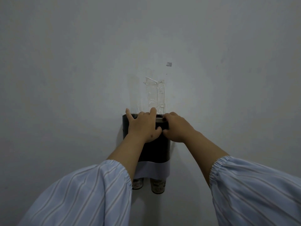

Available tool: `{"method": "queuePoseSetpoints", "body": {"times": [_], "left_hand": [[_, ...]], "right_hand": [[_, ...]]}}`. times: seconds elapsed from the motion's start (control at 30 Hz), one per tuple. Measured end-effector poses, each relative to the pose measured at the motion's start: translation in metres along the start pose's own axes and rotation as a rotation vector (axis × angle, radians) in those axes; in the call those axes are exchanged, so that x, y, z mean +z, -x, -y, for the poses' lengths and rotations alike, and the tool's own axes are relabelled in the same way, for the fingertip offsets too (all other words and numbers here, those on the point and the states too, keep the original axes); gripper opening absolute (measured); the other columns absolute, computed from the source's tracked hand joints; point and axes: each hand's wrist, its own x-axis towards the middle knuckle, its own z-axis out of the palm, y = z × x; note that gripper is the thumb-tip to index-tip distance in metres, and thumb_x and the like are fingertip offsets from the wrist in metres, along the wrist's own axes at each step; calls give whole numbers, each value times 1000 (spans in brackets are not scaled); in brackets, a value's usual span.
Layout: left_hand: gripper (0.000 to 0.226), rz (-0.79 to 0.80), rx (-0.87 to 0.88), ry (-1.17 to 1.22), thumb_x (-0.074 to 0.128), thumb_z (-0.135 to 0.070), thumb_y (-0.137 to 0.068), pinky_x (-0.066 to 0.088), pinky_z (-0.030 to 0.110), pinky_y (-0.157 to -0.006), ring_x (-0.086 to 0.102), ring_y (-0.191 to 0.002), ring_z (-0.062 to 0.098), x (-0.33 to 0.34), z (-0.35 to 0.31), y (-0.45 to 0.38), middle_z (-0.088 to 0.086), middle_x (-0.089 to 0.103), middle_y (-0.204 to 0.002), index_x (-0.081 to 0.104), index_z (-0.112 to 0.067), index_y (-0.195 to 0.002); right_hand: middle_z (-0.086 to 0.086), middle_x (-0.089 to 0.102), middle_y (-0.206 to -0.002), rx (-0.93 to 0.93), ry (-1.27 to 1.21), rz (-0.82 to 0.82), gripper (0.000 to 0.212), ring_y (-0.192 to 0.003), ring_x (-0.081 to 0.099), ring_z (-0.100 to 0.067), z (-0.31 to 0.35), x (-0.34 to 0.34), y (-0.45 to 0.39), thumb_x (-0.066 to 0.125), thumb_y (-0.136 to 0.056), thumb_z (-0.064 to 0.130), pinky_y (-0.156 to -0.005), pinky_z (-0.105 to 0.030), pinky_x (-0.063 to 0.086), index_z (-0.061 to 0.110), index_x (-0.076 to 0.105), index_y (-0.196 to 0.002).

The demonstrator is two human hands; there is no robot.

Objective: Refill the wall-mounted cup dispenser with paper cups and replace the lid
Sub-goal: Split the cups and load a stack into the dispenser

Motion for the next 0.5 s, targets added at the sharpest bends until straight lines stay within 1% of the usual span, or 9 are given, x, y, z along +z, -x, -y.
{"method": "queuePoseSetpoints", "body": {"times": [0.07, 0.13, 0.2, 0.27, 0.33, 0.37, 0.43, 0.5], "left_hand": [[40, -12, -15, 21, 50, -44, -80, 3, 69, -105, 53, -107, 24, 3, 0, 3, -1, 62, -103, 38, -19, -108], [42, -37, -24, 53, 52, -42, -80, 5, 68, -105, 47, -115, 22, 8, 0, 9, 0, 58, -112, 38, -20, -113], [50, -60, -17, 95, 53, -39, -80, 3, 67, -107, 34, -130, 21, 14, -2, 18, 0, 48, -129, 36, -20, -124], [60, -84, -35, 168, 53, -36, -82, 2, 65, -109, 15, -142, 20, 19, -4, 29, 0, 33, -145, 31, -20, -135], [62, -117, -76, 250, 53, -34, -83, 2, 61, -111, 4, -145, 19, 24, -11, 45, 0, 21, -153, 29, -21, -139], [61, -120, -94, 294, 53, -32, -83, 3, 59, -112, 2, -145, 18, 28, -15, 58, 0, 20, -154, 31, -21, -138], [57, -107, -118, 390, 56, -30, -83, 8, 56, -113, 6, -144, 19, 37, -23, 83, 1, 25, -152, 35, -21, -136], [54, -47, -152, 503, 60, -26, -82, 19, 53, -112, 17, -141, 22, 46, -31, 115, 2, 36, -145, 40, -18, -132]], "right_hand": [[-10, 41, -135, -10, -48, 12, 53, -113, 51, -33, -1, 3, 3, 58, -82, 22, -97, -48, 44, 12, 39, -131], [-7, 27, -148, -29, -83, 37, 67, -122, 44, -35, -4, 6, 8, 59, -82, 20, -101, -50, 40, 16, 27, -141], [-2, 8, -157, -45, -96, 57, 81, -132, 34, -37, -7, 8, 16, 60, -81, 20, -105, -53, 35, 21, 12, -147], [1, -3, -159, -56, -118, 52, 89, -137, 25, -37, -10, 10, 23, 61, -82, 20, -108, -55, 31, 25, 2, -149], [0, 0, -159, -53, -160, 36, 92, -139, 22, -35, -13, 14, 35, 62, -83, 20, -109, -55, 29, 26, -1, -149], [-1, 4, -159, -50, -185, 37, 91, -140, 22, -33, -16, 19, 44, 62, -83, 21, -110, -54, 29, 26, -1, -149], [-2, 12, -158, -44, -230, 48, 90, -140, 23, -30, -23, 31, 61, 63, -83, 22, -111, -51, 30, 26, 1, -149], [-1, 13, -158, -7, -296, 84, 89, -142, 21, -27, -32, 45, 85, 63, -84, 23, -114, -45, 26, 27, 2, -149]]}}
